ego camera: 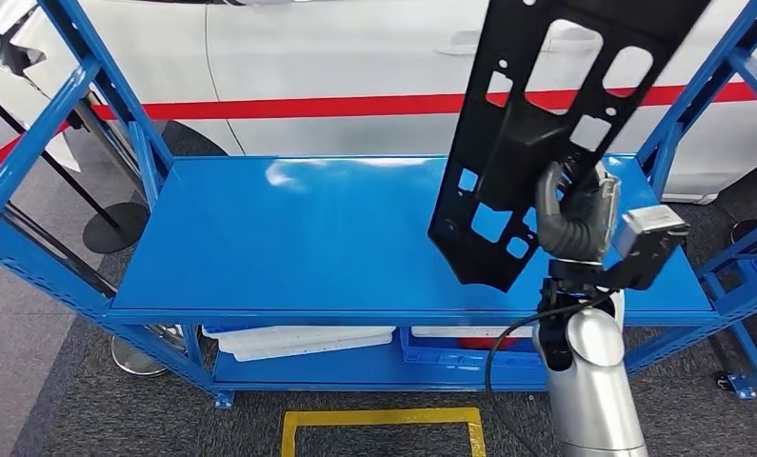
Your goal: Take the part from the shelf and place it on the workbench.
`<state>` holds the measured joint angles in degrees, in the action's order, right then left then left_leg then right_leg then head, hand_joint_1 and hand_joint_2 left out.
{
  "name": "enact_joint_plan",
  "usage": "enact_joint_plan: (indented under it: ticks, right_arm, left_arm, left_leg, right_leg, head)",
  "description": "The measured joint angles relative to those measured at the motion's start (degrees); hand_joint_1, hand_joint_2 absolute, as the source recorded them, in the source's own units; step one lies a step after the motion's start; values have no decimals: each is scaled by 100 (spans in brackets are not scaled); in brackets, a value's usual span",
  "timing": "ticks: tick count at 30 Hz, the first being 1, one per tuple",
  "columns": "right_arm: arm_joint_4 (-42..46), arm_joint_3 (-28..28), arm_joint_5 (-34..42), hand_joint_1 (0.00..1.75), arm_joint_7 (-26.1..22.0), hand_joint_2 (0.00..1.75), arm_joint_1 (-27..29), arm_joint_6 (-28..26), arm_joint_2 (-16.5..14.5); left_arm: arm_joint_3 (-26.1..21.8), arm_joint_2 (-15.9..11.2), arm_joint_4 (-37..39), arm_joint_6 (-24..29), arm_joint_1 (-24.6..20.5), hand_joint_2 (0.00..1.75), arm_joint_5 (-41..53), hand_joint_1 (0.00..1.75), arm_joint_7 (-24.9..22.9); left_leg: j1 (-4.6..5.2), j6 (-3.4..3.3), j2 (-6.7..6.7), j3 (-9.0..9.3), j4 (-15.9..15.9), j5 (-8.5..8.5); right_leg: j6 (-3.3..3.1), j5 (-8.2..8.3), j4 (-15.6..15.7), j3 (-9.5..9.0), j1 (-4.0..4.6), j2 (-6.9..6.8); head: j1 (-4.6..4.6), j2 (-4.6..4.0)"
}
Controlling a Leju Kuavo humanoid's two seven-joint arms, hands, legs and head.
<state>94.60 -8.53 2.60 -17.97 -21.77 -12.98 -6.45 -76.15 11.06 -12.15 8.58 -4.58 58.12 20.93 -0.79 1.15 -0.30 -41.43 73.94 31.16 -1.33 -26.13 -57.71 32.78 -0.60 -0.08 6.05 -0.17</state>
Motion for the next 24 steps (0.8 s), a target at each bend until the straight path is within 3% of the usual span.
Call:
enact_joint_plan:
  ticks: [1, 3, 5, 9, 11, 13, 14, 15, 16, 17, 19, 20, 24]
  right_arm:
    - [42, 72, 129, 175, -71, 175, 93, 91, 82]
    - [134, 179, 215, 175, -251, 175, 243, 244, 203]
    - [255, 288, 358, 175, -485, 175, 423, 518, 298]
    - [498, 508, 629, 175, -761, 175, 844, 997, 414]
    - [569, 592, 677, 175, -795, 175, 947, 1067, 451]
    - [621, 675, 799, 175, -828, 175, 1063, 1200, 471]
    - [665, 718, 877, 175, -852, 175, 1155, 1293, 477]
    - [727, 758, 945, 175, -886, 175, 1264, 1386, 477]
    - [810, 796, 998, 175, -924, 175, 1378, 1470, 477]
    - [906, 830, 1035, 175, -967, 175, 1488, 1550, 476]
    - [1106, 884, 1079, 175, -1050, 175, 1677, 1682, 473]
    - [1203, 909, 1090, 175, -1088, 175, 1767, 1734, 469]
    - [1494, 1021, 1184, 175, -1203, 175, 2070, 1897, 421]
  left_arm:
    - [-18, -1, 0, 16, 3, 0, -21, 0, 10]
    - [-48, -3, 0, 39, -1, 0, -44, 0, 17]
    - [-76, -6, 0, 49, -15, 0, -74, 0, 21]
    - [-107, -5, 0, 38, -20, 0, -107, 0, 18]
    - [-115, -4, 0, 35, -29, 0, -109, 0, 16]
    - [-121, -4, 0, 28, -38, 0, -107, 0, 15]
    - [-122, -4, 0, 25, -39, 0, -105, 0, 13]
    - [-123, -4, 0, 23, -38, 0, -102, 0, 10]
    - [-124, -4, 0, 23, -36, 0, -97, 0, 5]
    - [-124, -4, 0, 23, -36, 0, -89, 0, -3]
    - [-125, -6, 0, 23, -37, 0, -69, 0, -26]
    - [-125, -7, 0, 23, -36, 0, -63, 0, -37]
    - [-125, -8, 0, 18, -34, 0, -58, 0, -70]
  left_leg:
    - [0, -11, 1, 111, -244, -183]
    - [14, -64, 1, 482, -1032, -544]
    - [40, -121, -5, 689, -1471, -635]
    - [32, -231, -19, 734, -1577, -626]
    - [16, -285, -6, 757, -1615, -654]
    - [19, -306, 2, 753, -1611, -664]
    - [20, -306, 1, 749, -1604, -663]
    - [19, -304, 0, 744, -1593, -661]
    - [18, -298, 0, 740, -1579, -656]
    - [18, -286, 2, 738, -1562, -648]
    - [42, -244, 10, 733, -1527, -627]
    - [55, -218, 21, 731, -1516, -622]
    - [57, -84, 97, 710, -1476, -569]
  right_leg:
    - [10, -12, -8, -8, 0, 6]
    - [45, -47, -33, -20, 10, 21]
    - [97, -69, -56, -5, 24, 27]
    - [215, -153, -139, 25, 9, 15]
    - [261, -443, -610, 240, -13, 18]
    - [297, -785, -1343, 592, -21, 17]
    - [311, -845, -1579, 706, -27, 16]
    - [320, -786, -1600, 717, -35, 13]
    - [323, -631, -1401, 619, -46, 5]
    - [321, -424, -1035, 434, -56, -27]
    - [289, -160, -351, 103, -43, -121]
    - [264, -109, -180, 29, -30, -144]
    - [107, -20, -102, 64, -22, -39]
  head:
    - [0, 0]
    - [0, 0]
    - [-1, 0]
    - [-1, 0]
    - [-2, 0]
    - [-1, 0]
    - [-2, 0]
    - [-2, 0]
    - [-1, 0]
    - [-2, 0]
    - [-1, 0]
    - [-1, 0]
    - [0, 0]
